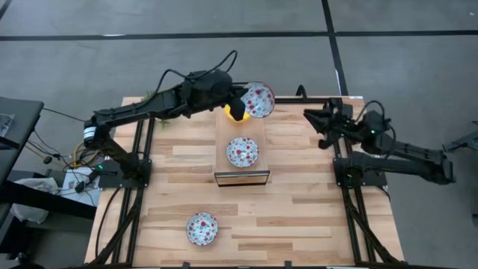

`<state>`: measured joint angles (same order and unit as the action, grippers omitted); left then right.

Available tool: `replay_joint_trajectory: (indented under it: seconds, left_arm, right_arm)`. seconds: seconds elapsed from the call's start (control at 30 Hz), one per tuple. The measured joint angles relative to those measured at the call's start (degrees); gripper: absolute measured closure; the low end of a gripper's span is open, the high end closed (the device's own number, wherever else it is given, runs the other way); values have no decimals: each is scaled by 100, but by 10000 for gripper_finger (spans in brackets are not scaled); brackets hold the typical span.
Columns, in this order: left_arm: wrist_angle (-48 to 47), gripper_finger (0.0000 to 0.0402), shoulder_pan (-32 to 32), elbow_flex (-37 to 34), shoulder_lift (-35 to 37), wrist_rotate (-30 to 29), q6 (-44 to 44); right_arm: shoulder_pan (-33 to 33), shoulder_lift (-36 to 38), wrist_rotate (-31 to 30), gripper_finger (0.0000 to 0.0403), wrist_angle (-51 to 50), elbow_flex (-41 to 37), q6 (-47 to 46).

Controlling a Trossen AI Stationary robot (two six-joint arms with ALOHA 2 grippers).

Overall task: Pick & Place Mini bowls
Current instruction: Stack the top red patterned bowl on top of the red patterned bowl on the shelf

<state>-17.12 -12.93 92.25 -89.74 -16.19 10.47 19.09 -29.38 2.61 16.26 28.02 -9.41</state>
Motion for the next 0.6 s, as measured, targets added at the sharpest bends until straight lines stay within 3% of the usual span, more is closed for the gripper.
replay_joint_trajectory:
  seconds: [0.3, 0.6]
  left_arm:
    - [308, 394, -4, 44, -231, -1129, -1086]
    - [730, 394, -4, 21, -305, -1513, -1860]
  right_arm:
    - [0, -1394, -875, 343, -1852, 1809, 650]
    - [0, -2678, -1056, 287, -3000, 3217, 649]
